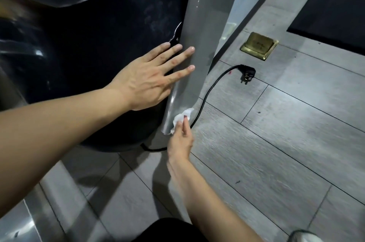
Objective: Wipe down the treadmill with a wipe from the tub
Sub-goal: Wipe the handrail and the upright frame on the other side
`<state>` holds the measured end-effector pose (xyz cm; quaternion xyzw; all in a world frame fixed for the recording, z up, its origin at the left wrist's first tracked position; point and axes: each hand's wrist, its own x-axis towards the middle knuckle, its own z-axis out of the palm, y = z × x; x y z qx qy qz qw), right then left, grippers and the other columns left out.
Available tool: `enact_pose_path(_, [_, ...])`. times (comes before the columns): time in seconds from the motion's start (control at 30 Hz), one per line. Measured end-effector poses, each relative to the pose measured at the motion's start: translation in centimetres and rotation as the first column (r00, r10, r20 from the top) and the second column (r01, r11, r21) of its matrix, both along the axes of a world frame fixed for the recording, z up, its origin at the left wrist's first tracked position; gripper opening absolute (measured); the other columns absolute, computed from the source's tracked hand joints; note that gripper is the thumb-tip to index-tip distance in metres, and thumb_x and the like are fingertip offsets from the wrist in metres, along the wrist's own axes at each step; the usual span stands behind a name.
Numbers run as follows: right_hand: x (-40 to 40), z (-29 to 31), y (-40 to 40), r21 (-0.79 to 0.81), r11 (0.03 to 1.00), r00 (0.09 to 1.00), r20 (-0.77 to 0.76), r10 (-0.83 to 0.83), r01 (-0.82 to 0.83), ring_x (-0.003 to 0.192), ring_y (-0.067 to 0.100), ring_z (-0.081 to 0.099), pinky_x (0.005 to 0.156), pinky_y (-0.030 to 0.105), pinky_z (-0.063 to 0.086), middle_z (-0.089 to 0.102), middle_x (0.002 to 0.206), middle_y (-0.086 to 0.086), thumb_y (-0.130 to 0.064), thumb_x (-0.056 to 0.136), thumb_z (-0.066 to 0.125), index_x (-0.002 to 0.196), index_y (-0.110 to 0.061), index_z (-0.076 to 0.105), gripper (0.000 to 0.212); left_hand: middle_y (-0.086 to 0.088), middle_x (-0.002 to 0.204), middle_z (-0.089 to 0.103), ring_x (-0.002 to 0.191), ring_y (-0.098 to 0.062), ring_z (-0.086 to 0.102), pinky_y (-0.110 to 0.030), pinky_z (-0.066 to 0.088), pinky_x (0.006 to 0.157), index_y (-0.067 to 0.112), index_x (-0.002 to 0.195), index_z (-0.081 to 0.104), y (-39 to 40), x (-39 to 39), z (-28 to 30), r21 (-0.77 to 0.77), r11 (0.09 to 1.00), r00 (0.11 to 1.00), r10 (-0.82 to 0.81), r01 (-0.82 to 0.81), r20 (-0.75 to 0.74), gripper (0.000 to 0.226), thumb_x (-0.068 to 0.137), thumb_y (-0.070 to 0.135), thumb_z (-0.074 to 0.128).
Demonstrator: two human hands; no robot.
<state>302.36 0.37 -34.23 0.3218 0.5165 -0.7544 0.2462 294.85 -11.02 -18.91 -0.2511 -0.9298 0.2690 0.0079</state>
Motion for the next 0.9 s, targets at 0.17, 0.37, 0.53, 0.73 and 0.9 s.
enact_pose_path(0.17, [-6.3, 0.7, -1.1, 0.060, 0.997, 0.996, -0.073, 0.047, -0.043, 0.126, 0.021, 0.053, 0.112, 0.033, 0.038, 0.051, 0.150, 0.001, -0.041, 0.108, 0.036, 0.152, -0.037, 0.039, 0.044, -0.014, 0.170, -0.007, 0.158, -0.032, 0.002, -0.050, 0.009, 0.127, 0.020, 0.164, 0.009, 0.4, 0.2, 0.2, -0.016, 1.000, 1.000, 0.021, -0.021, 0.013, 0.063, 0.105, 0.039, 0.021])
enact_pose_path(0.37, [-6.7, 1.7, -1.2, 0.063, 0.997, 0.977, -0.208, 0.049, -0.037, 0.137, 0.011, 0.042, 0.112, 0.025, 0.030, 0.038, 0.155, -0.014, -0.035, 0.110, 0.033, 0.156, -0.038, 0.030, 0.047, -0.015, 0.170, -0.008, 0.158, -0.032, -0.001, -0.050, 0.010, 0.127, 0.020, 0.164, 0.007, 0.8, 0.0, 0.5, -0.019, 0.999, 0.999, 0.032, -0.031, 0.026, 0.062, 0.107, 0.041, 0.021])
enact_pose_path(0.53, [-3.7, 0.0, -2.4, -0.107, 0.994, 1.000, 0.003, 0.000, 0.000, 0.125, 0.015, 0.054, 0.117, 0.041, 0.037, 0.054, 0.141, -0.014, -0.042, 0.101, 0.042, 0.144, -0.055, 0.040, 0.044, -0.015, 0.170, -0.011, 0.158, -0.031, -0.004, -0.051, 0.009, 0.127, 0.020, 0.164, 0.006, 1.0, 0.1, 0.4, -0.027, 0.999, 0.998, 0.045, -0.044, 0.044, 0.062, 0.107, 0.042, 0.019])
enact_pose_path(0.73, [-9.9, 3.1, -1.3, -0.018, 1.000, 0.980, -0.200, -0.011, 0.008, 0.140, 0.013, 0.043, 0.119, 0.033, 0.034, 0.041, 0.158, -0.008, -0.035, 0.106, 0.039, 0.152, -0.041, 0.037, 0.047, -0.015, 0.170, -0.003, 0.158, -0.030, 0.001, -0.051, 0.013, 0.127, 0.018, 0.163, 0.013, 1.0, 0.1, 0.4, 0.035, 0.998, 0.998, 0.048, -0.050, 0.040, 0.062, 0.106, 0.038, 0.026])
enact_pose_path(0.9, [-8.6, 4.4, -0.9, 0.059, 0.998, 0.894, -0.447, 0.031, -0.005, 0.139, -0.005, 0.030, 0.096, -0.009, 0.020, 0.031, 0.155, -0.020, -0.031, 0.109, 0.038, 0.155, -0.031, 0.034, 0.046, -0.015, 0.170, -0.006, 0.158, -0.027, -0.002, -0.048, 0.015, 0.127, 0.003, 0.161, 0.003, 1.4, 0.0, 0.4, 0.072, 0.995, 0.997, 0.074, -0.074, 0.002, 0.070, 0.104, 0.029, 0.033])
